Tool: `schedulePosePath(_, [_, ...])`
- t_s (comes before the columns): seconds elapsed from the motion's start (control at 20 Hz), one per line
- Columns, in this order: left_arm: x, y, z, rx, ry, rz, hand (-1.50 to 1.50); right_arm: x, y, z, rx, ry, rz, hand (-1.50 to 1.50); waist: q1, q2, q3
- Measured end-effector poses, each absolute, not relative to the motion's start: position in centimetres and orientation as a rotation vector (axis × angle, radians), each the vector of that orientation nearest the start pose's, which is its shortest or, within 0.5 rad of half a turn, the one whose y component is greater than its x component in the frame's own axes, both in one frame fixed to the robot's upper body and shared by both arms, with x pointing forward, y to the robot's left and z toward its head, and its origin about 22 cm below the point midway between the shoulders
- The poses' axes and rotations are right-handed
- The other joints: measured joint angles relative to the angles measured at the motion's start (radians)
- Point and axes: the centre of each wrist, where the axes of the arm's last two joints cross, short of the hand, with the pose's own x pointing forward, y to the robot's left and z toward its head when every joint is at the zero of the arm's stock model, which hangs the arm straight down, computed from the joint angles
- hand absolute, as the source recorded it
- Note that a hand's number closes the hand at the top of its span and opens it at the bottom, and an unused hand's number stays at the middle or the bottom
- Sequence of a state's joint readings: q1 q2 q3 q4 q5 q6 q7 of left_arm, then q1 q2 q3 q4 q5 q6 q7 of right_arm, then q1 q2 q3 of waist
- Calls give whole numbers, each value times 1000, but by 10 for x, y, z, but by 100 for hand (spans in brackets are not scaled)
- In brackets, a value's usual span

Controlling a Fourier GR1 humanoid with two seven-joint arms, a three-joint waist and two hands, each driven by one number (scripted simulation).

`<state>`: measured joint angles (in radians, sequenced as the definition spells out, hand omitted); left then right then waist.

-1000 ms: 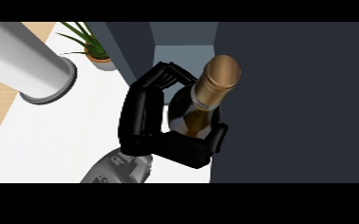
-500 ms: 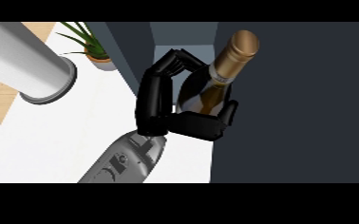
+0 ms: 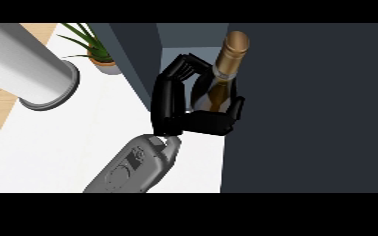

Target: Pick up the wine, place it into the cabinet and close the cabinet

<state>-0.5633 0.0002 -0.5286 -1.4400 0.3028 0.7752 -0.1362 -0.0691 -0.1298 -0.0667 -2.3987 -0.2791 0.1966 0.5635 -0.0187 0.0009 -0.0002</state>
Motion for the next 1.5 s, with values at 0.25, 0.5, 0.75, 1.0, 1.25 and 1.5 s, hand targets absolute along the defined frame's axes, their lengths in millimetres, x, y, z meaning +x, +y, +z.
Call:
schedulePosePath(0.25, [292,45,82,-115,-1898,127,150,167,-241,196,208,-1878,299,-150,3,-2,0])
schedulePosePath(0.5, [296,47,58,-47,-1902,80,150,167,-240,194,220,-1875,305,-150,3,-1,0])
schedulePosePath(0.75, [305,55,47,-2,-1917,70,150,167,-245,195,195,-1874,305,-150,6,-1,0])
schedulePosePath(1.0, [312,67,36,22,-1925,96,150,166,-242,191,219,-1885,293,-150,7,-1,0])
schedulePosePath(1.25, [325,75,35,32,-1922,121,150,167,-242,193,217,-1883,292,-150,7,-1,0])
schedulePosePath(1.5, [340,83,33,31,-1895,123,150,166,-245,192,204,-1881,297,-150,4,-1,0])
